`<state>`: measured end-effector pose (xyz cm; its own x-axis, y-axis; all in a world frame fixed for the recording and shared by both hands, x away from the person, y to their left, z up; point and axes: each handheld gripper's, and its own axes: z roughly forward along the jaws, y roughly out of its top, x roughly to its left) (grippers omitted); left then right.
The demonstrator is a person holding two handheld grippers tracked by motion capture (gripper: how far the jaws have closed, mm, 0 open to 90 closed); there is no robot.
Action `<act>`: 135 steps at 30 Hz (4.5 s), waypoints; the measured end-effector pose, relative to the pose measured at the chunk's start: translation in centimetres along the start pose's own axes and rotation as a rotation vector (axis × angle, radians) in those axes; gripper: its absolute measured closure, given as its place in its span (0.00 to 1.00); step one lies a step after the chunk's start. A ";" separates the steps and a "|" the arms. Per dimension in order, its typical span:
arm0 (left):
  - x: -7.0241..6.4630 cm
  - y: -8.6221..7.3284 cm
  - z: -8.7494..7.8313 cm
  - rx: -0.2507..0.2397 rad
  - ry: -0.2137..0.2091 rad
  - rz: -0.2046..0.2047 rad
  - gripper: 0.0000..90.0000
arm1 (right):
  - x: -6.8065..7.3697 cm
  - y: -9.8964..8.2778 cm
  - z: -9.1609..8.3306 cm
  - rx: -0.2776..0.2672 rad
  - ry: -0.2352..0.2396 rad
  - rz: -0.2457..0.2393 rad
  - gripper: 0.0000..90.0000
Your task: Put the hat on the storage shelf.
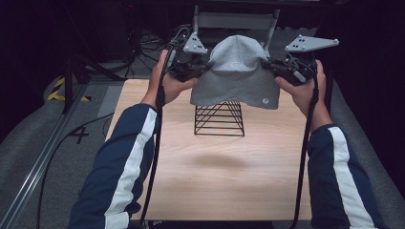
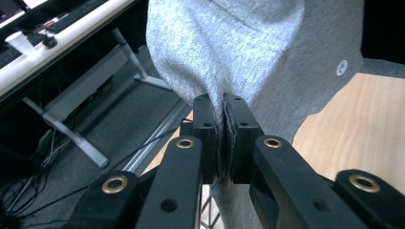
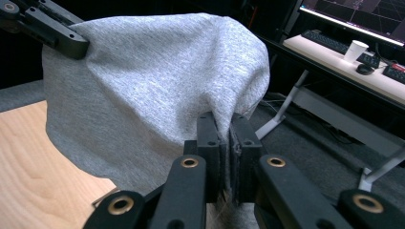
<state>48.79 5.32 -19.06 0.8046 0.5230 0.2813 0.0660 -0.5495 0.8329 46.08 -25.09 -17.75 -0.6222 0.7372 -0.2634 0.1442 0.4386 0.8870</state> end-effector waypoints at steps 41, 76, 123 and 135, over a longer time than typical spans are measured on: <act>0.8 -3.4 0.4 -0.043 -0.051 -0.064 0.94 | 0.1 -2.5 2.7 -0.008 0.076 0.033 0.95; -0.8 -9.9 5.3 0.053 -0.081 -0.112 0.94 | 2.6 -7.9 6.5 0.118 0.118 0.025 0.95; -4.3 -17.7 11.9 0.183 -0.094 -0.194 0.94 | 4.1 -18.1 11.7 0.284 0.121 0.128 0.95; -3.7 -17.7 9.2 0.179 -0.045 -0.167 0.90 | 4.2 -17.7 10.4 0.277 0.108 0.113 0.84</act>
<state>50.12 7.10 -39.22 0.7993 0.5885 0.1220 0.3004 -0.5670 0.7670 48.97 -24.38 -38.47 -0.6661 0.7371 -0.1141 0.4122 0.4913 0.7673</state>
